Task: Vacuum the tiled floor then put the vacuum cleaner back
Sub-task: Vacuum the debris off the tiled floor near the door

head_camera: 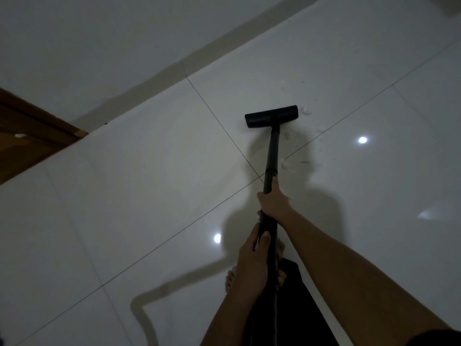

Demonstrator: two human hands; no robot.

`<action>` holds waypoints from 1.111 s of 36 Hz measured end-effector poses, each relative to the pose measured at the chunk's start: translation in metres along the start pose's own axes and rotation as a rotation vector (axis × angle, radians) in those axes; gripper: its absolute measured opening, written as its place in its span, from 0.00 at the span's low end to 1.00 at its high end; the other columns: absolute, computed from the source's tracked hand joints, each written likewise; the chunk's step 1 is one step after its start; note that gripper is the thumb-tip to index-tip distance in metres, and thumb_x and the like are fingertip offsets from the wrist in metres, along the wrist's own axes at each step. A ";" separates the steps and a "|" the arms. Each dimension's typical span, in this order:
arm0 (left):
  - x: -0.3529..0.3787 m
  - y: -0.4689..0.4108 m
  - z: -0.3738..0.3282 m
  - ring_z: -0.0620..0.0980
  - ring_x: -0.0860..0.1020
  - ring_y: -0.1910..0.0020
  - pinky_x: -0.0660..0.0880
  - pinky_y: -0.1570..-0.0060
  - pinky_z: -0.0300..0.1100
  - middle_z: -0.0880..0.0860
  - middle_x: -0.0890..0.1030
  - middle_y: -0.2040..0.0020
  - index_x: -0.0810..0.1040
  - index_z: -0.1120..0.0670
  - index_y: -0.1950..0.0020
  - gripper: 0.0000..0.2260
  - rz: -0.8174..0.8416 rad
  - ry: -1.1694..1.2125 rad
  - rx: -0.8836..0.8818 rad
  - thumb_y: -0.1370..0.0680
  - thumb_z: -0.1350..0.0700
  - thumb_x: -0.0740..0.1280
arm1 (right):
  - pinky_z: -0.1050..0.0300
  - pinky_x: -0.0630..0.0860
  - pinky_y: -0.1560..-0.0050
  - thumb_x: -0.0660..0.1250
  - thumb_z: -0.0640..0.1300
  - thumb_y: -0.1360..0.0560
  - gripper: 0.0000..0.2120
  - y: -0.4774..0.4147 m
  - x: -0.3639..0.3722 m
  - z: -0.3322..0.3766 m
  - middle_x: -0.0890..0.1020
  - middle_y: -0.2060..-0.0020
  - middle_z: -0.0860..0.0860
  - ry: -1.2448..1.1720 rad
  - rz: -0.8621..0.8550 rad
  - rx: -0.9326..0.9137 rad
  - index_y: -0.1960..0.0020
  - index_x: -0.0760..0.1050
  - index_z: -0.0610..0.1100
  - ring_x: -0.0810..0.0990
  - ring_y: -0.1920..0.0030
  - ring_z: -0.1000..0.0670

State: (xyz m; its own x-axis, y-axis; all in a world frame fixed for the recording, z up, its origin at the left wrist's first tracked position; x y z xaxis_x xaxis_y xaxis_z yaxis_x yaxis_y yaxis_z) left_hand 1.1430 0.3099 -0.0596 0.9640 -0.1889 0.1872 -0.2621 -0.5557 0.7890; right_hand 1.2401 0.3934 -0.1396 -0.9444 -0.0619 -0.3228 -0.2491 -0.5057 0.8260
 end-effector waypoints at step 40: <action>0.025 0.127 0.134 0.47 0.72 0.81 0.69 0.80 0.35 0.56 0.74 0.70 0.66 0.48 0.29 0.17 0.061 -0.052 -0.059 0.18 0.56 0.55 | 0.66 0.74 0.74 0.56 0.39 0.20 0.31 0.119 0.008 -0.163 0.67 0.31 0.36 -0.124 -0.059 0.032 0.22 0.46 0.48 0.75 0.63 0.48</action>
State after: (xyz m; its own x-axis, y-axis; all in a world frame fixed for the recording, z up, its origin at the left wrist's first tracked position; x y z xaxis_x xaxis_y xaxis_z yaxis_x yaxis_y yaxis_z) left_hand 1.1281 0.1259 -0.0337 0.9423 -0.2637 0.2062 -0.3155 -0.4937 0.8104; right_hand 1.2375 0.1926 -0.1188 -0.9467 0.0746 -0.3134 -0.3098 -0.4779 0.8220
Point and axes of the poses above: each hand's wrist, its own y-axis away from the middle knuckle, its own x-axis out of the palm, z = x × y, the point moved 5 cm from there along -y, towards the middle knuckle
